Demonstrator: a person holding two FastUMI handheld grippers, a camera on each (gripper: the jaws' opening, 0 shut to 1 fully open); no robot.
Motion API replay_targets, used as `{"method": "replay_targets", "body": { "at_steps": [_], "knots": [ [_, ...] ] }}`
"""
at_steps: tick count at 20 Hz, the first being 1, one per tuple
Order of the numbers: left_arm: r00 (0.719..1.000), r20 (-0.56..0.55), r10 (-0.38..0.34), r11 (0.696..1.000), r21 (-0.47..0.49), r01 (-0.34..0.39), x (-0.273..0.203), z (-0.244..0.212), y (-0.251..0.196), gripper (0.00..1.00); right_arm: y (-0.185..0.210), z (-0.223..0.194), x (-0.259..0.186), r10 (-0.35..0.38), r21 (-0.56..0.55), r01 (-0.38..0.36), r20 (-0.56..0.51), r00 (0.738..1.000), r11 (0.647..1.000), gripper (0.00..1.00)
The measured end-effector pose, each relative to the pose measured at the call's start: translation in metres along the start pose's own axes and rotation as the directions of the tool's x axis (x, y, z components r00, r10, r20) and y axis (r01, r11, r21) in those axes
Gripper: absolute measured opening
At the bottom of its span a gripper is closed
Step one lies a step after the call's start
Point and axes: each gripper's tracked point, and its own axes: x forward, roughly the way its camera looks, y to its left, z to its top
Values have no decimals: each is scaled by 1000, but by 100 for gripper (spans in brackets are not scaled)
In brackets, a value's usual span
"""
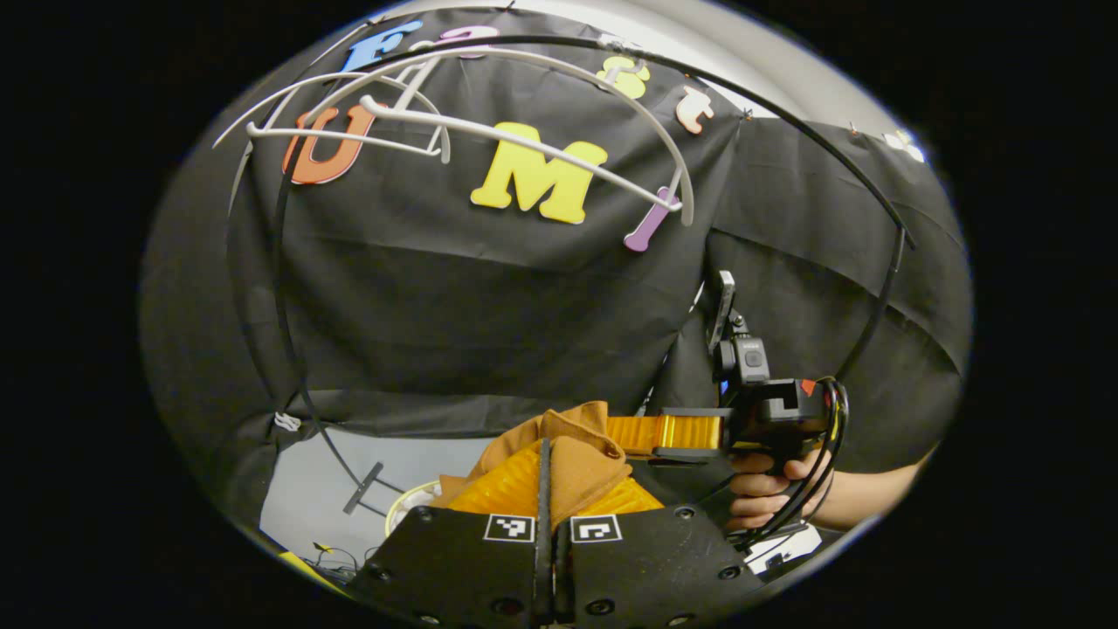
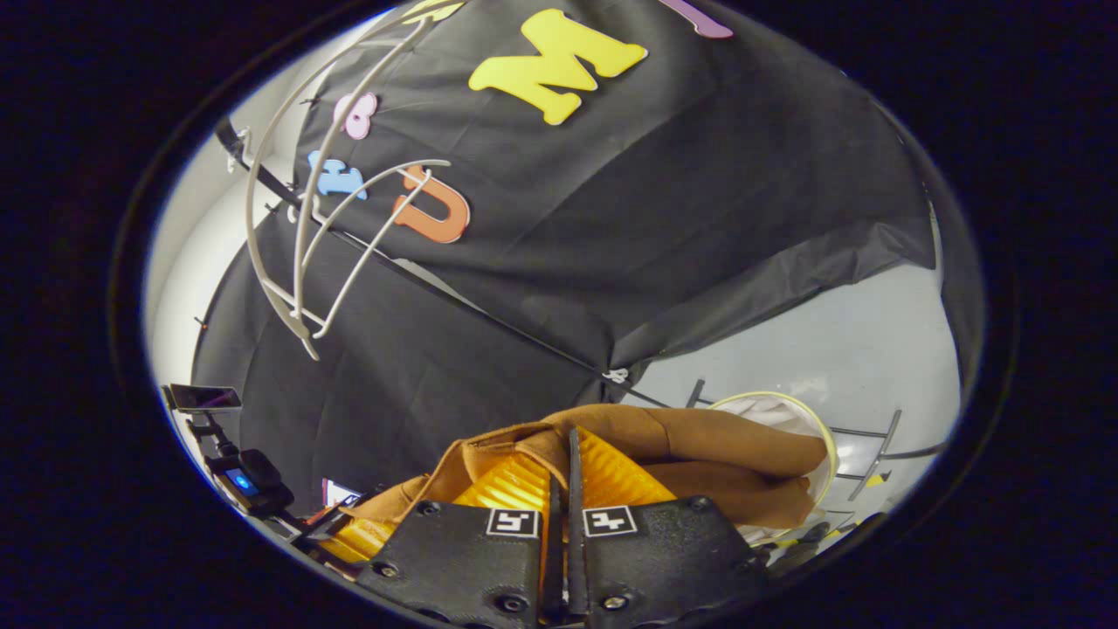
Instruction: Grasp the clothes on the hanger with both hands and then place them into the laundry hamper below.
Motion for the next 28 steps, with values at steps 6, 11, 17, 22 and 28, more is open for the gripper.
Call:
{"method": "replay_targets", "body": {
  "at_steps": [6, 11, 17, 22, 28],
  "knots": [
    [987, -119, 109, 994, -14, -112, 19, -42, 37, 2, -50, -11, 14, -167, 17, 168, -27, 986, 986, 6],
    [931, -228, 284, 959, 58, -278, 39, -70, 77, 20, -100, -12, 14, -363, 62, 365, -40, 931, 929, 7],
    [879, -340, 334, 941, 71, -331, 41, -111, 105, 52, -125, -7, -8, -483, 97, 480, 8, 875, 872, 34],
    [884, -351, 307, 951, 80, -299, 48, -105, 110, 96, -131, -11, -41, -573, 51, 571, 74, 816, 819, 62],
    [900, -323, 293, 956, 132, -264, 40, -92, 98, 98, -117, -6, -95, -617, 15, 628, 203, 760, 778, 75]
  ]
}}
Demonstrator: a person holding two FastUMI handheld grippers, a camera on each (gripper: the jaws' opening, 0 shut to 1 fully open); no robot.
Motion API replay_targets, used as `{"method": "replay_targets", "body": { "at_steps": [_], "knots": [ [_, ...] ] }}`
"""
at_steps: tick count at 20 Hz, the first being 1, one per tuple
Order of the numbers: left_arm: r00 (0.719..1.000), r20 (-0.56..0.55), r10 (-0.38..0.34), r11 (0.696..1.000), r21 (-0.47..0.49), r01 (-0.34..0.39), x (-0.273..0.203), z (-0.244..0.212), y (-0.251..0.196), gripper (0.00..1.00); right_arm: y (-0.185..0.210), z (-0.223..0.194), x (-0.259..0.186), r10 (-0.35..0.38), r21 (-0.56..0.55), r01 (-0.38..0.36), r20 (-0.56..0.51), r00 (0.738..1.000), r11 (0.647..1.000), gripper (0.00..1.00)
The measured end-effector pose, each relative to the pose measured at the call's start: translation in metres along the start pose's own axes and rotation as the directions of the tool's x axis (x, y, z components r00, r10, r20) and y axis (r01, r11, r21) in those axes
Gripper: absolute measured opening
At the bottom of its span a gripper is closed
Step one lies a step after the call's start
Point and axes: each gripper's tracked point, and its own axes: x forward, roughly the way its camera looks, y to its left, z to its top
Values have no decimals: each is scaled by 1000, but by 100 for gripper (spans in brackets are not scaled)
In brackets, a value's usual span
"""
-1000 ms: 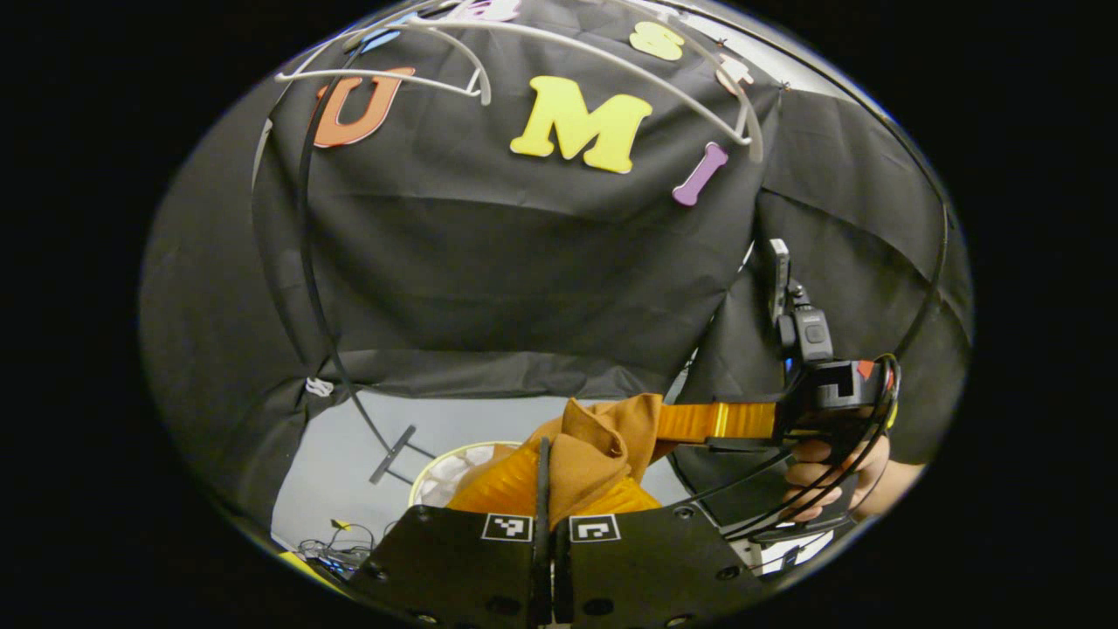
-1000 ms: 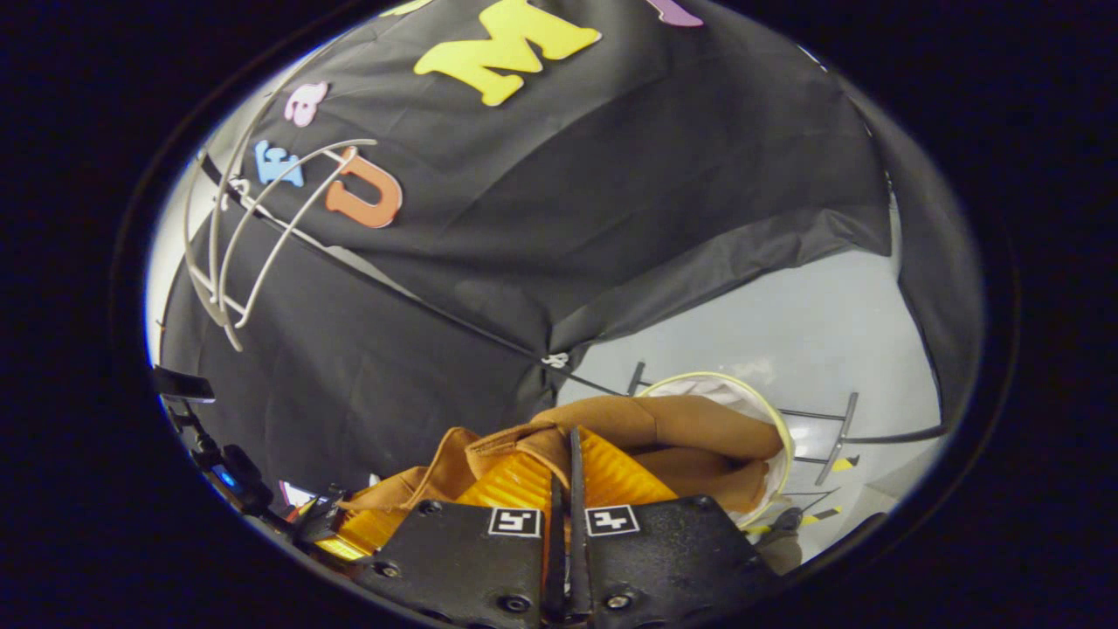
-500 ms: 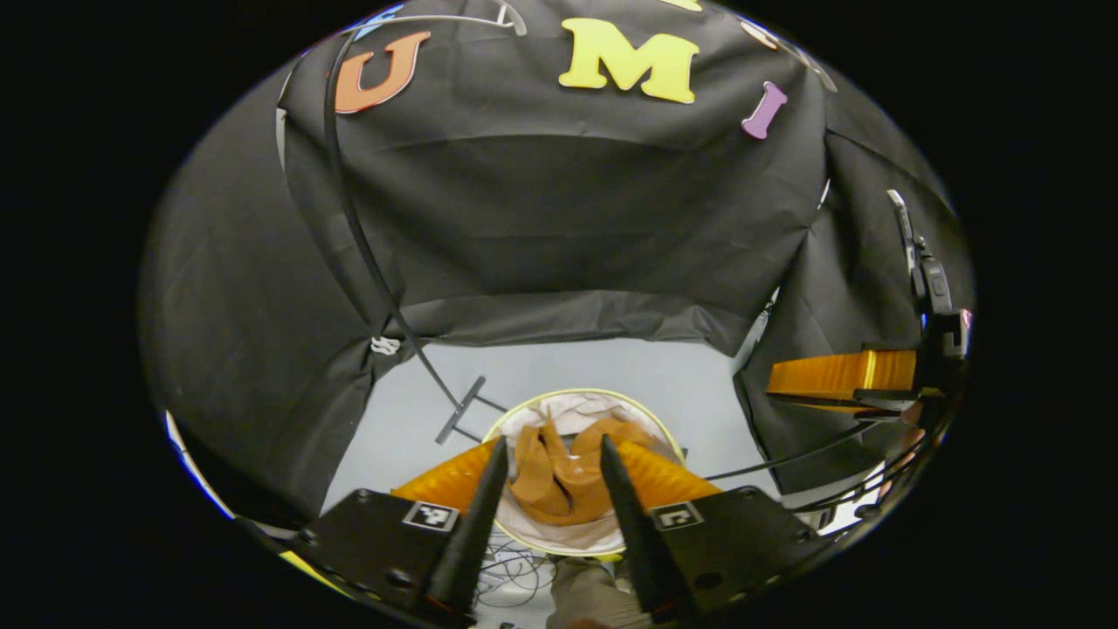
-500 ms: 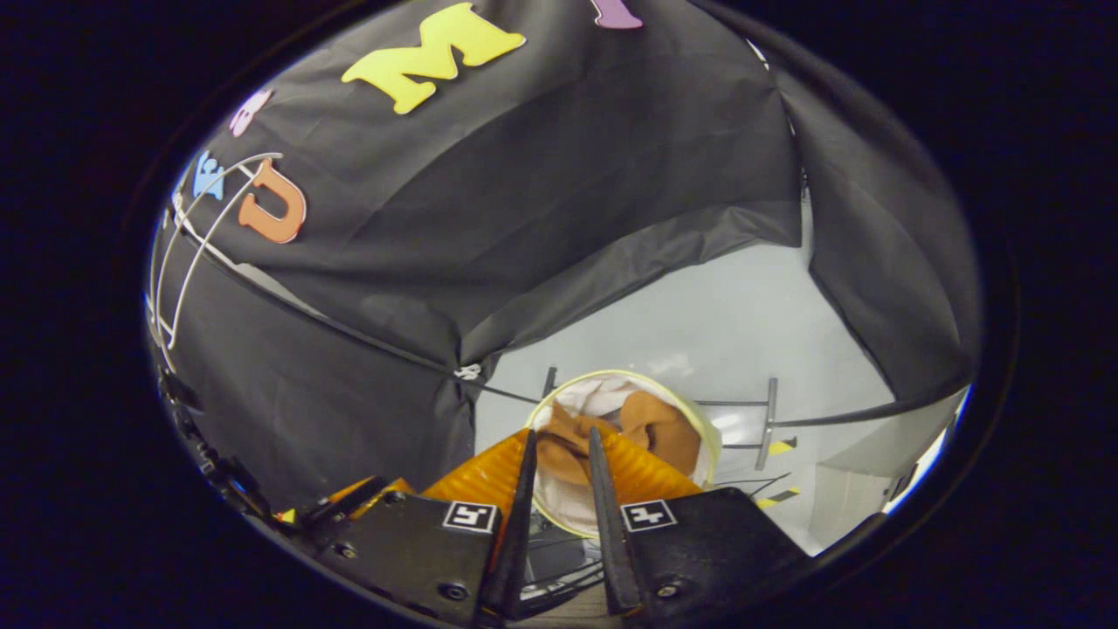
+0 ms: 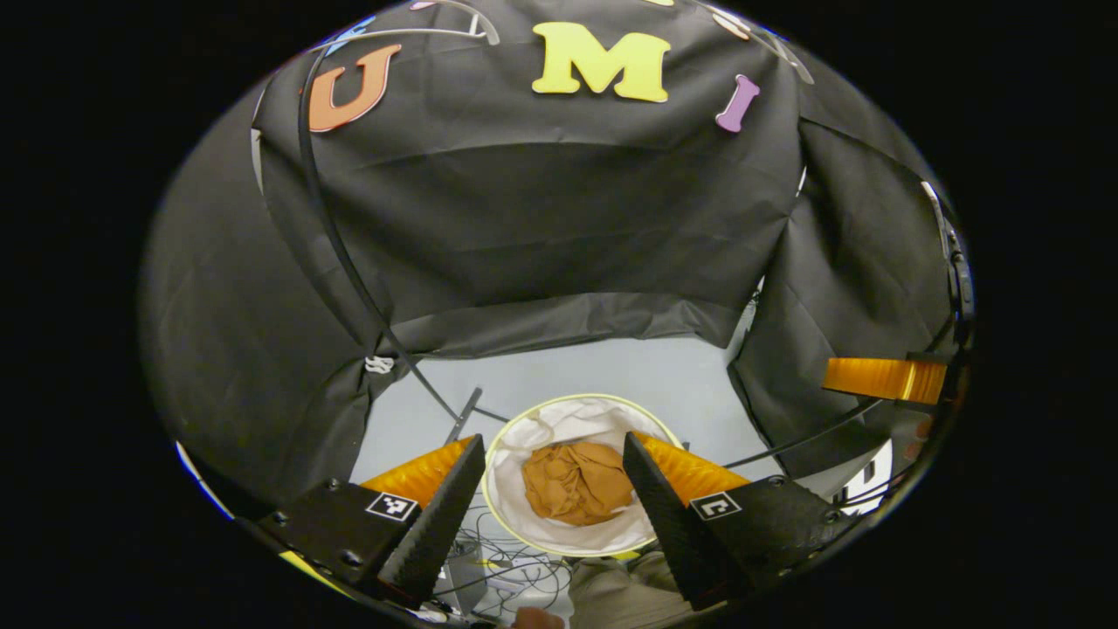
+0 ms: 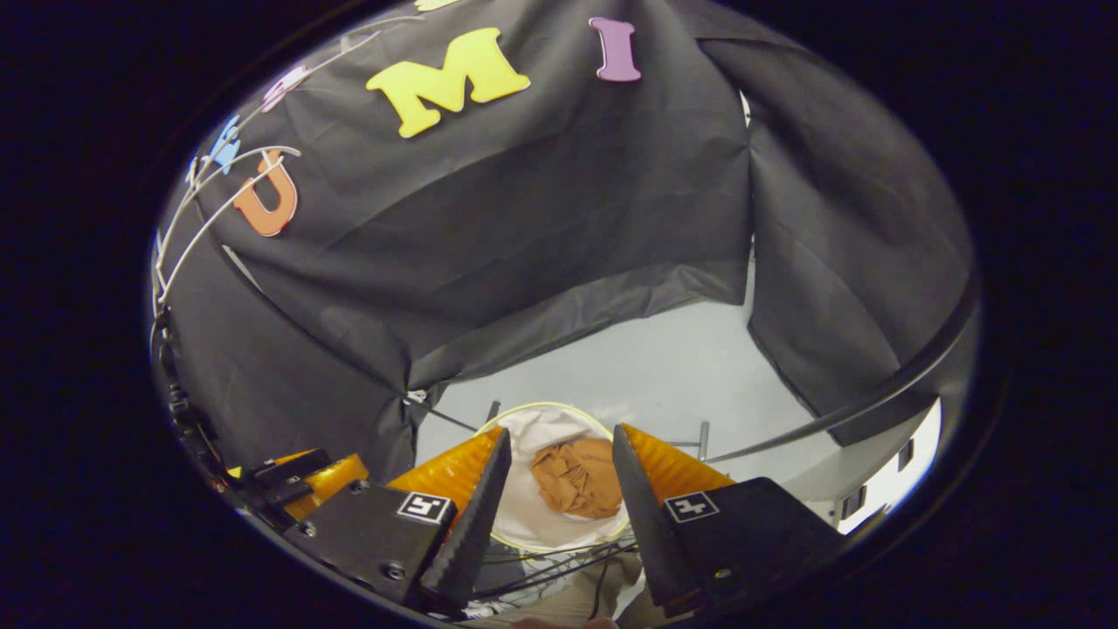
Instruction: Grasp the clothes on the hanger with both hands and then place them into the laundry hamper below.
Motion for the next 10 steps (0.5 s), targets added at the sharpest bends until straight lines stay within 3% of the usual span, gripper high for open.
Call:
{"method": "replay_targets", "body": {
  "at_steps": [5, 10],
  "knots": [
    [998, 63, -14, 1000, -22, 16, -39, 15, -23, 98, 0, 22, -30, 35, -50, -31, 93, 995, 998, 75],
    [989, 142, 51, 995, -96, -37, -91, 20, -40, 98, -22, 30, -81, 83, -166, -54, 171, 982, 985, 75]
  ]
}}
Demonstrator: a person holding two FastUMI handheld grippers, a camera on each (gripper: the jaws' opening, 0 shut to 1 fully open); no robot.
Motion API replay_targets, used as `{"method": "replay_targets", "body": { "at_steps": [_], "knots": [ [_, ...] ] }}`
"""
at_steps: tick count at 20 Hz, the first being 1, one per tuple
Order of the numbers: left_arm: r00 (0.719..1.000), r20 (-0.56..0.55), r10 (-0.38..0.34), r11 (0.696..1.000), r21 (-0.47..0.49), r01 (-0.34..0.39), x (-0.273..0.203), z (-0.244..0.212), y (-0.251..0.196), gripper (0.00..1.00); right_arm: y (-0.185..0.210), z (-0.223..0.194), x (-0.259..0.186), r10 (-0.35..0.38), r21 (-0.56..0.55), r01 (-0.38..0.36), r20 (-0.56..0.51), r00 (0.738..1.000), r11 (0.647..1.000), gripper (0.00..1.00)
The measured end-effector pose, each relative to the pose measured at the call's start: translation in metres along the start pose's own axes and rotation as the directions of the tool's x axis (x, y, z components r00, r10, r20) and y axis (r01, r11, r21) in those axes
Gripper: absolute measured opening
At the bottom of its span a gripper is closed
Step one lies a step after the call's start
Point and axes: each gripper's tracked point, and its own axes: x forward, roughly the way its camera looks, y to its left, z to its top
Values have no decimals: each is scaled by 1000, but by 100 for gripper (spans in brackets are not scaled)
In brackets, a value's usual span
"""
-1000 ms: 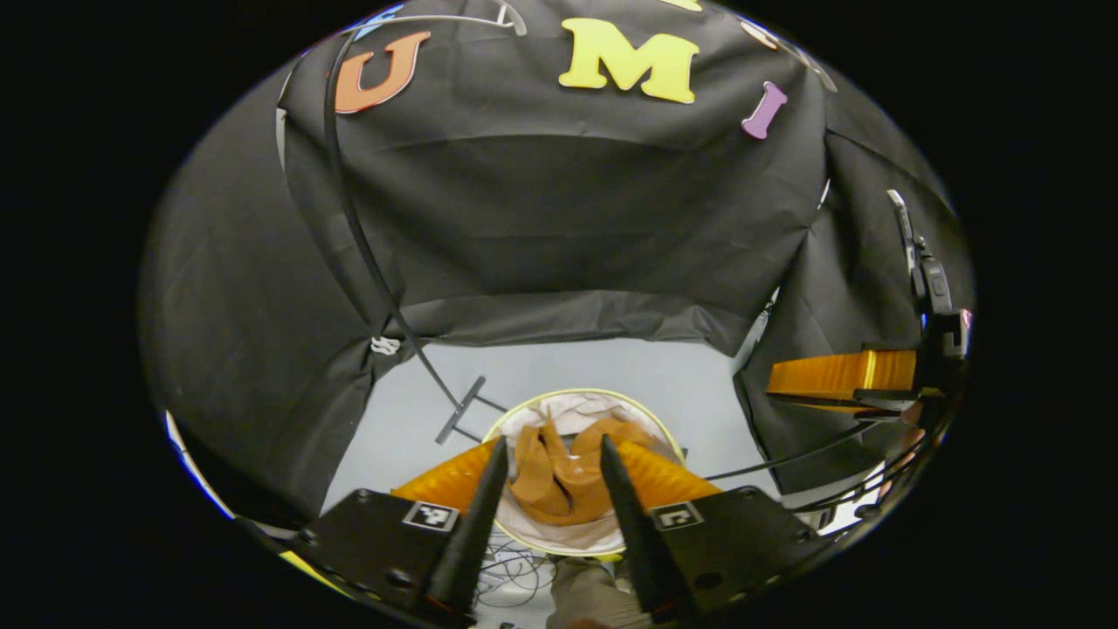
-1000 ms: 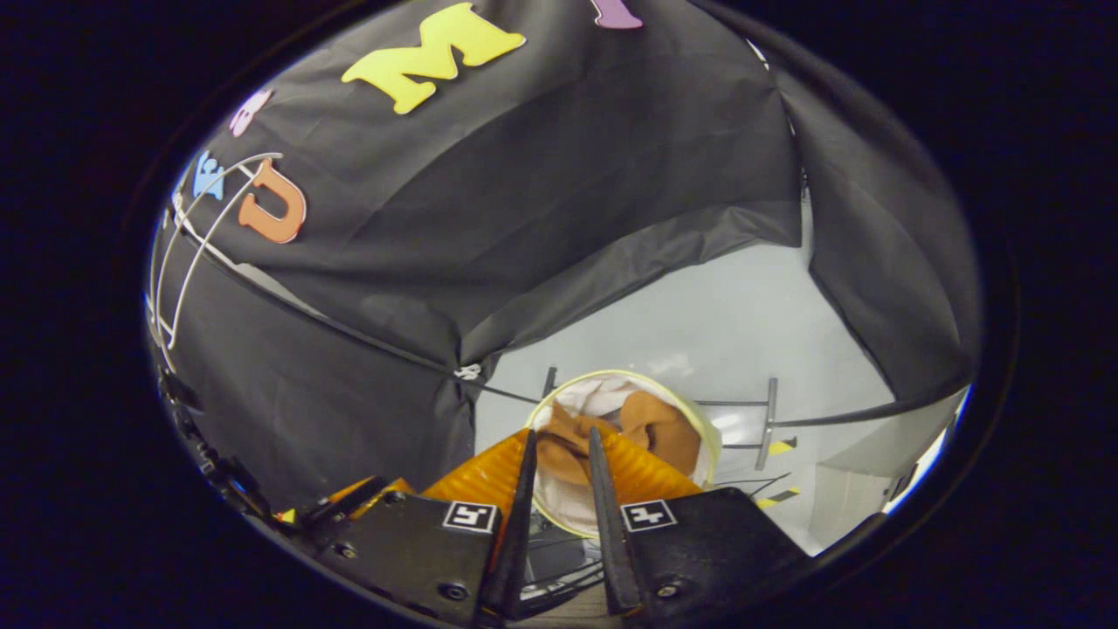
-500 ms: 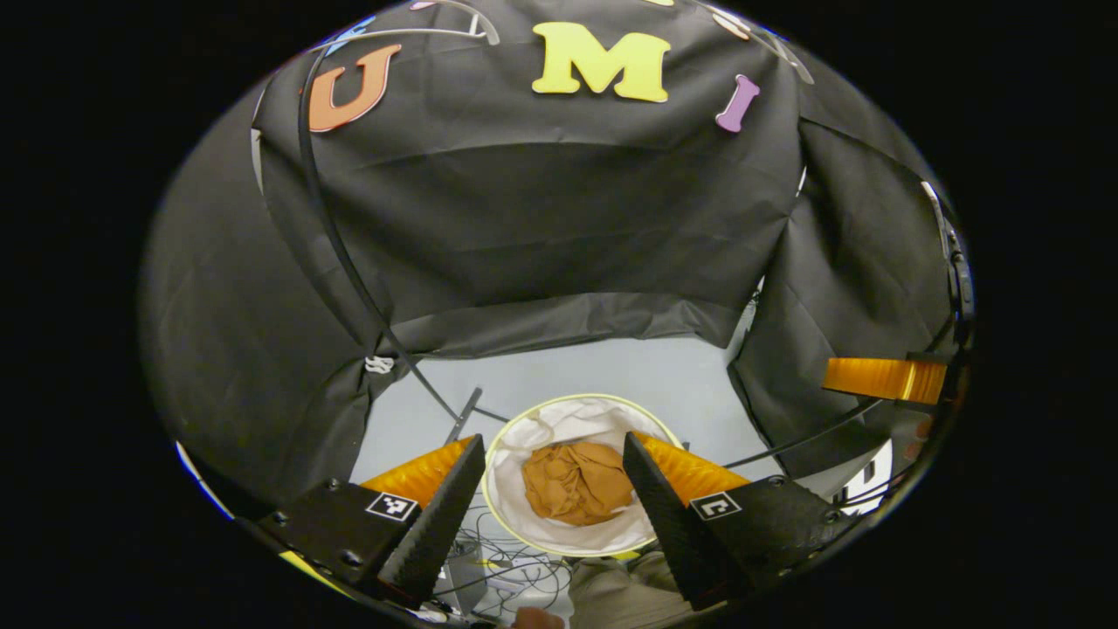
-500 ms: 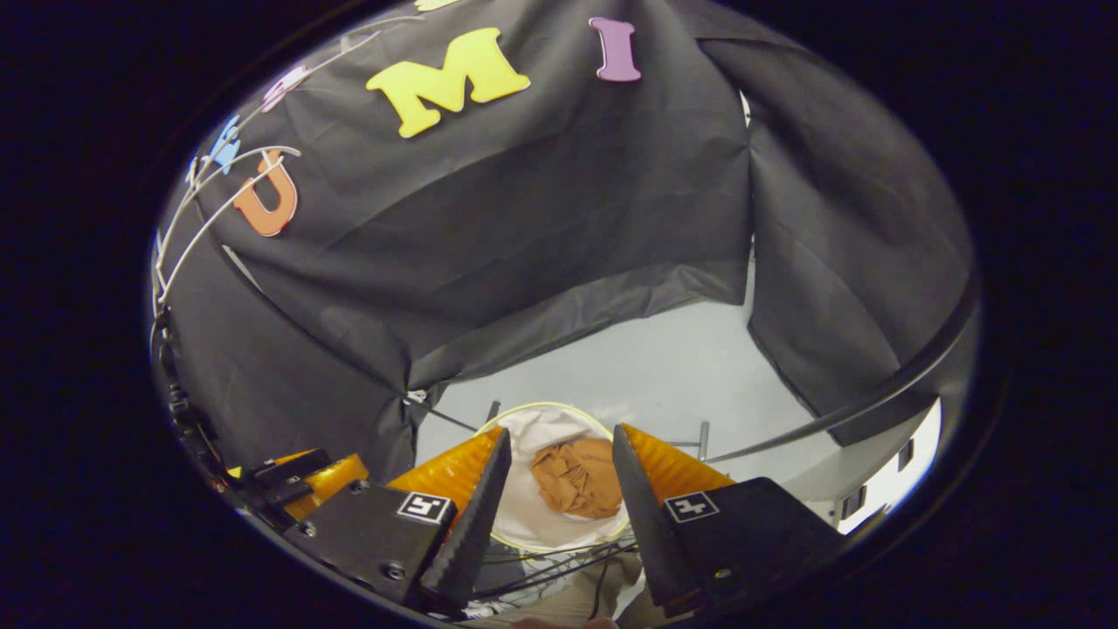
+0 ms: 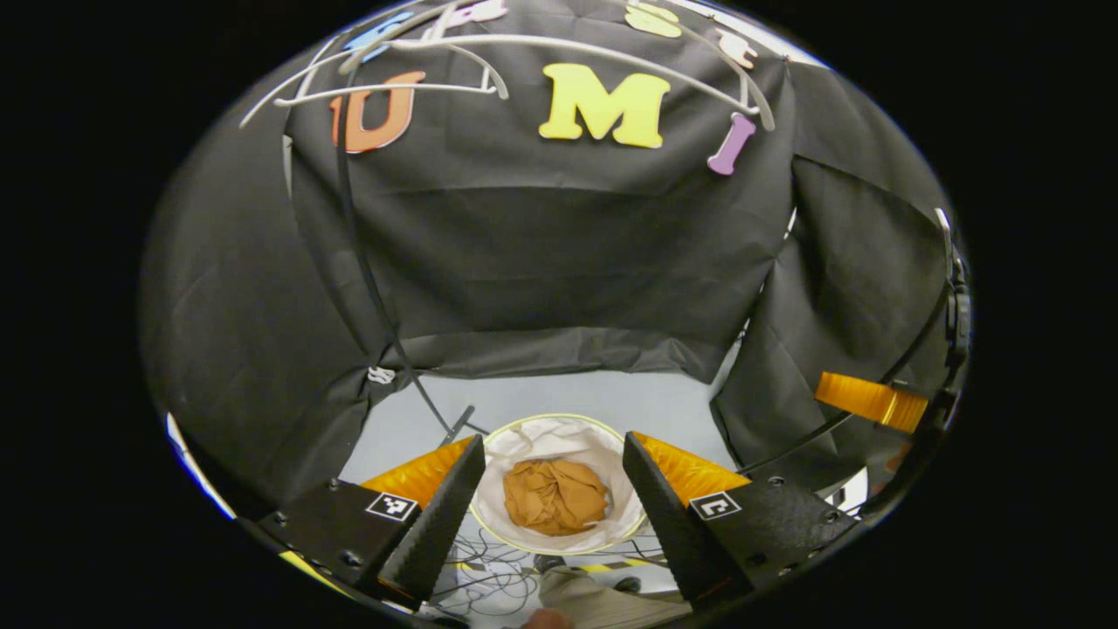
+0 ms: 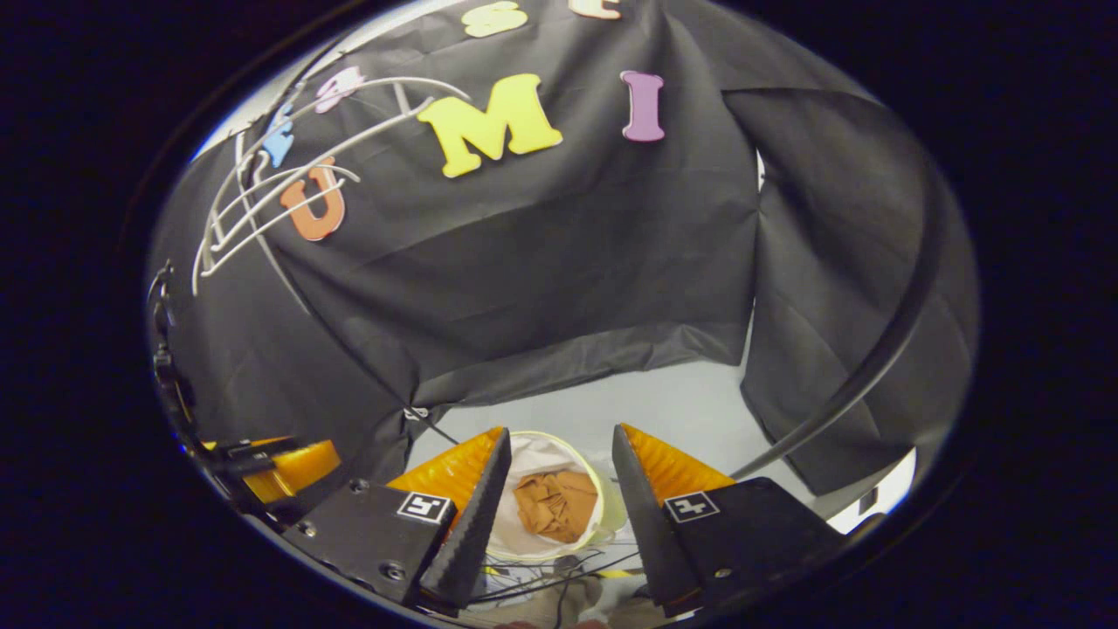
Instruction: Grasp the clothes on the hanger with both hands and then place them into the laundry hamper below.
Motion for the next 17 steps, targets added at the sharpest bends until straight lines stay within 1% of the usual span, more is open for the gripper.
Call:
{"method": "replay_targets", "body": {
  "at_steps": [2, 5, 6, 8, 9, 10, 11, 12, 13, 14, 16, 17],
  "knots": [
    [998, 54, 29, 999, -15, -29, -27, 2, -6, 98, -10, 9, -30, 10, -46, -6, 68, 998, 999, 75],
    [985, 150, 81, 996, -39, -76, -76, 7, -14, 98, -17, 28, -84, 43, -98, -25, 179, 983, 995, 75],
    [978, 185, 95, 995, -48, -88, -92, 9, -16, 100, -21, 28, -104, 55, -111, -31, 212, 976, 993, 75],
    [960, 251, 125, 992, -65, -112, -126, 7, -20, 100, -21, 32, -131, 94, -131, -60, 270, 958, 990, 75],
    [952, 268, 147, 988, -75, -132, -141, 2, -20, 97, -21, 32, -144, 113, -138, -75, 288, 951, 988, 77],
    [944, 285, 166, 985, -86, -147, -157, -3, -18, 98, -20, 29, -157, 131, -147, -89, 301, 945, 985, 76],
    [935, 306, 179, 983, -90, -158, -174, -5, -16, 98, -19, 30, -171, 147, -154, -102, 319, 936, 983, 77],
    [924, 331, 189, 982, -88, -169, -188, -3, -14, 98, -18, 35, -183, 159, -157, -111, 340, 927, 981, 77],
    [910, 363, 201, 980, -80, -184, -203, 3, -12, 100, -18, 41, -194, 170, -163, -117, 362, 917, 980, 77],
    [893, 399, 207, 978, -74, -193, -218, 11, -11, 100, -17, 50, -206, 179, -170, -120, 391, 903, 978, 76],
    [851, 484, 203, 978, -68, -195, -248, 34, -13, 100, -21, 73, -234, 179, -184, -104, 463, 868, 977, 78],
    [829, 524, 197, 979, -66, -191, -262, 47, -14, 100, -27, 91, -247, 174, -191, -86, 505, 846, 978, 76]
  ]
}}
